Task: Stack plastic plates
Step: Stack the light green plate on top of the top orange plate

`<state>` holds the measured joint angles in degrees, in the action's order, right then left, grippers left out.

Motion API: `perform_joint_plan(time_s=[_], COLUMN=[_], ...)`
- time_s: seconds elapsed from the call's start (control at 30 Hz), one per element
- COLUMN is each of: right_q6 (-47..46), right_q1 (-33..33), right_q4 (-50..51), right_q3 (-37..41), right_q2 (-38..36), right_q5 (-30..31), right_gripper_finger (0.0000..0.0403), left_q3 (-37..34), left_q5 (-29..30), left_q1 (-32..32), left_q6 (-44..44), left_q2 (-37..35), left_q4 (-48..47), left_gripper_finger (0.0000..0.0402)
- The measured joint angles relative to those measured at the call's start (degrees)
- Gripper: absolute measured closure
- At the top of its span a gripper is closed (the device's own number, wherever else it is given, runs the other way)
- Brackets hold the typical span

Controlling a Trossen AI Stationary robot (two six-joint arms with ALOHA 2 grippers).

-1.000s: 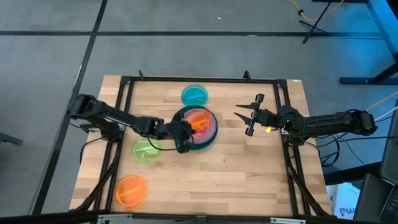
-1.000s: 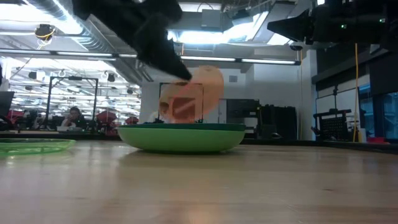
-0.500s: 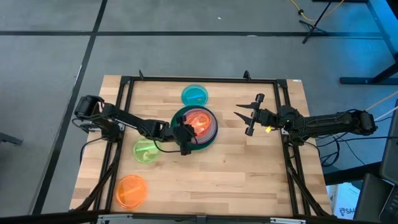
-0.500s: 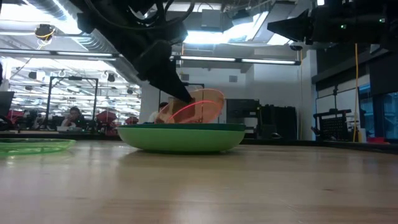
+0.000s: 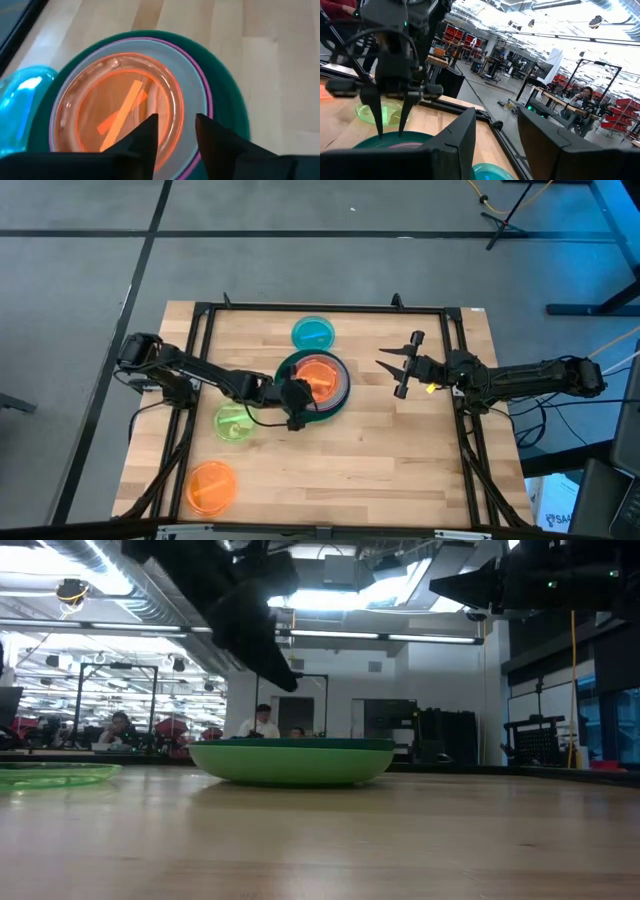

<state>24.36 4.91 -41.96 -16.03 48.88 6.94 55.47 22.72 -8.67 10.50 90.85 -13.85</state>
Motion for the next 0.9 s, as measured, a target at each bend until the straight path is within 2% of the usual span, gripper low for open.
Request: perform_joint_plan(time_s=[0.1, 0.2, 0.37, 0.47, 0.73, 0.9], right_q6=[0.0, 0.0, 0.0, 0.0, -0.5, -2.0], right_q1=[0.0, 0.0, 0.0, 0.0, 0.0, 0.0], right_q4=[0.1, 0.1, 0.1, 0.3, 0.5, 0.5], right_q3=[0.0, 0.0, 0.0, 0.0, 0.0, 0.0], right_q2=[0.0, 0.0, 0.0, 0.0, 0.0, 0.0], right_q5=[0.0, 0.0, 0.0, 0.0, 0.0, 0.0], right_gripper_finger=[0.0259, 0.0259, 0.0259, 0.0259, 0.0259, 0.0259], left_q3=[3.9, 7.0, 7.4, 7.4, 7.4, 7.4], left_q5=[-0.8, -5.8, -13.8, -17.3, -22.7, -24.7], left_q1=[0.1, 0.1, -1.3, -2.8, -6.0, -6.1], left_q6=[5.4, 9.4, 16.9, 24.4, 47.9, 54.6], left_q2=[0.0, 0.0, 0.1, 0.1, 0.5, 2.9], left_q4=[-12.0, -19.0, -22.2, -25.4, -37.8, -42.8], left_gripper_finger=[0.0269, 0.0269, 0.0270, 0.0271, 0.0271, 0.0271])
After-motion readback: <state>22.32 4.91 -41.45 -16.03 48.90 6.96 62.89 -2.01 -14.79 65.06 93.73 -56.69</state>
